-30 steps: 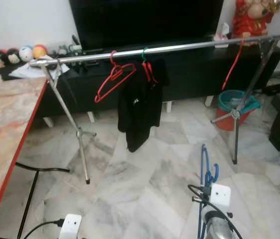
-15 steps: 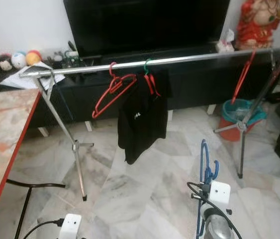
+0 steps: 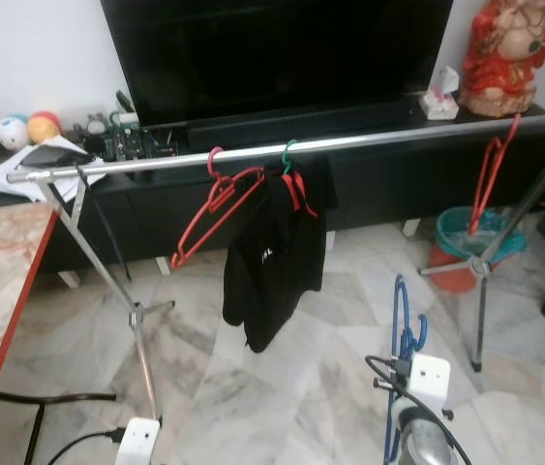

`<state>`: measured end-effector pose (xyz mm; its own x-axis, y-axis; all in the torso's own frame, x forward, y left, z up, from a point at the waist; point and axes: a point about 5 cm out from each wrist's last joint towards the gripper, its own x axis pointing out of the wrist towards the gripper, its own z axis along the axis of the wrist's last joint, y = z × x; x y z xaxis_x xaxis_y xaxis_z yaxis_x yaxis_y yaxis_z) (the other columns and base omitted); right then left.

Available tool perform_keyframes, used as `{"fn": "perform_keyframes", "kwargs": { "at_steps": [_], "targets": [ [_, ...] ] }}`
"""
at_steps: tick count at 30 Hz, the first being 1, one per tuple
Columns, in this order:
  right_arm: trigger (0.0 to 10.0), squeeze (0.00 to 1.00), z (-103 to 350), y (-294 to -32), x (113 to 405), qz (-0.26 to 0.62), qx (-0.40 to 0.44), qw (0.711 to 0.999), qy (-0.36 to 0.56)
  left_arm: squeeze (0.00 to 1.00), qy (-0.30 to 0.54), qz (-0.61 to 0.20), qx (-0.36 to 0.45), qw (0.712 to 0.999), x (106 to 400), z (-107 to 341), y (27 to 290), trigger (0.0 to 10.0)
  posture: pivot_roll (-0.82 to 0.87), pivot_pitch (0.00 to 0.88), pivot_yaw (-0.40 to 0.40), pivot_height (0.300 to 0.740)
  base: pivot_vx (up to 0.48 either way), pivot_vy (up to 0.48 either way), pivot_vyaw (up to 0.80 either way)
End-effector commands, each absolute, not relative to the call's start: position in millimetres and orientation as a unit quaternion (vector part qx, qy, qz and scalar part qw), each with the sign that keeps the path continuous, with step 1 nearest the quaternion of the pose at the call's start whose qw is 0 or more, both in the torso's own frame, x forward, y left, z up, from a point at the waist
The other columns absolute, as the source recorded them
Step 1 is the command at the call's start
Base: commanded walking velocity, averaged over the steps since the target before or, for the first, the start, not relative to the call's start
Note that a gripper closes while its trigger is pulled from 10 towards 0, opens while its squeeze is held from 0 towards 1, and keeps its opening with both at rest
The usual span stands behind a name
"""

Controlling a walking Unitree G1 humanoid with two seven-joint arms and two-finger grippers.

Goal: Hang hanger

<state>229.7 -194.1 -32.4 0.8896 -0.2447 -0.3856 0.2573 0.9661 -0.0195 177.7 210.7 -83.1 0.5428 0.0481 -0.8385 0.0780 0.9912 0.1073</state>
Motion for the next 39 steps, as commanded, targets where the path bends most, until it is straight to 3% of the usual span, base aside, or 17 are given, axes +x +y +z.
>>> {"fn": "perform_keyframes", "kwargs": {
  "at_steps": [1,26,39],
  "targets": [
    [10.0,0.0,-32.3,-199.1,228.7,-0.137,0.014,0.97,0.199,0.0,0.481,-0.017,0.07,0.873,176.8,-84.3,207.1,10.0,-0.18,0.0,0.065,0.74,0.341,0.0,0.0],
    [10.0,0.0,-35.7,-201.8,226.2,-0.137,0.014,0.968,0.209,0.0,0.483,-0.019,0.071,0.872,176.0,-84.7,207.2,10.0,-0.18,0.0,0.064,0.74,0.341,0.0,0.0],
    [10.0,0.0,-18.9,-210.0,244.8,-0.145,0.014,0.975,0.169,0.0,0.482,-0.016,0.078,0.873,176.4,-84.4,207.8,10.0,-0.18,0.0,0.065,0.74,0.0,0.0,0.0]
  ]
}}
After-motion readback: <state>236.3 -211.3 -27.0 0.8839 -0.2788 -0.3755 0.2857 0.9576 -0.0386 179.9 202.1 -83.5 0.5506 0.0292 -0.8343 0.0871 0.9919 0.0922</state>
